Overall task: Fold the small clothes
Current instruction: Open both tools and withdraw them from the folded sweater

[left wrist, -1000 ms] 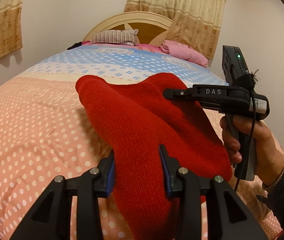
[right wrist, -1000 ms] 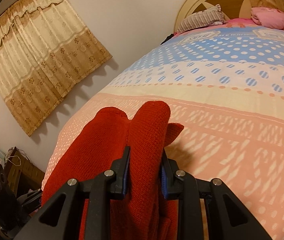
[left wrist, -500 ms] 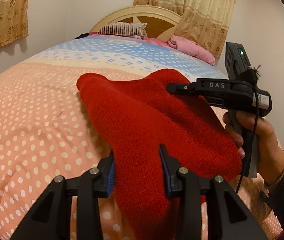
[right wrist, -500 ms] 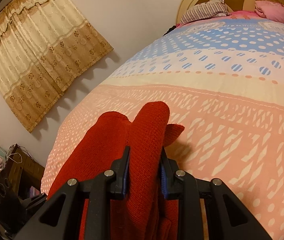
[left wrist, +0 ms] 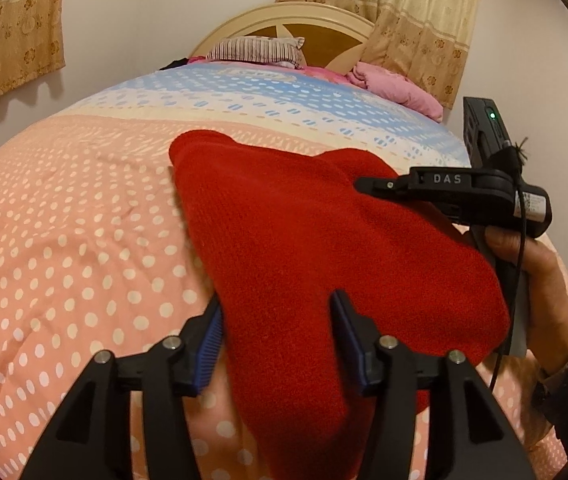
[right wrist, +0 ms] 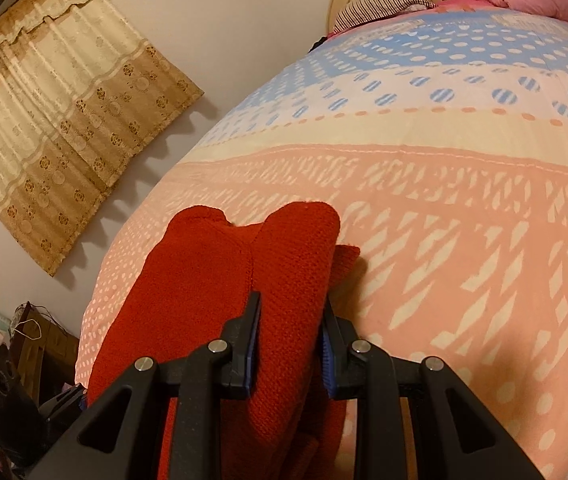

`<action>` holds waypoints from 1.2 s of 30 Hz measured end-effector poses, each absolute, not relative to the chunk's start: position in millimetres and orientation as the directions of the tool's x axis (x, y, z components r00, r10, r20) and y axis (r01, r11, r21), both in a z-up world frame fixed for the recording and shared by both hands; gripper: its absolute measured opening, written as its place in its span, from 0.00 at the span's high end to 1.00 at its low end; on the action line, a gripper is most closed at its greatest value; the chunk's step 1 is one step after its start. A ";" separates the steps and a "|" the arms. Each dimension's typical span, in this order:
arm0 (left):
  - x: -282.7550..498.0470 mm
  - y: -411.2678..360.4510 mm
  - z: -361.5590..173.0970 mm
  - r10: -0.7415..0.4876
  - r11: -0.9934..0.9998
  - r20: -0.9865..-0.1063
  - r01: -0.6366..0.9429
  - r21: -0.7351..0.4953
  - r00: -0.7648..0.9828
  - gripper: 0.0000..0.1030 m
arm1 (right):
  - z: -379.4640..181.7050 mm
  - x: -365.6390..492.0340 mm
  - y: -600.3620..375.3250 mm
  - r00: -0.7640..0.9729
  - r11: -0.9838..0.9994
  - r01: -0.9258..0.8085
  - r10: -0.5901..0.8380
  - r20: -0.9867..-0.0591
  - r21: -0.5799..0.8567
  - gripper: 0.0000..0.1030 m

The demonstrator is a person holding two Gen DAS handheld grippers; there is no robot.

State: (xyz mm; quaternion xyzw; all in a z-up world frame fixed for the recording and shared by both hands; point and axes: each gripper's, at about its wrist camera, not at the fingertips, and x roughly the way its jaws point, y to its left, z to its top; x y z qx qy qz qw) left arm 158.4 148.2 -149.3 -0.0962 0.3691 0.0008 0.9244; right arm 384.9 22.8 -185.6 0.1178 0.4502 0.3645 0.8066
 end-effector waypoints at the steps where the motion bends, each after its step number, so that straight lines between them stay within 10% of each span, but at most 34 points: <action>1: 158.2 148.0 -148.9 -0.067 0.982 -0.683 -0.073 -0.174 0.728 0.45 | -185.6 384.8 23.3 0.330 0.708 -0.480 0.692 -0.642 0.517 0.74; 36: 161.4 175.1 -148.6 0.150 0.972 -0.655 -0.230 -0.038 0.741 0.07 | -159.0 276.3 10.5 0.307 0.632 -0.618 0.741 -0.597 0.467 0.59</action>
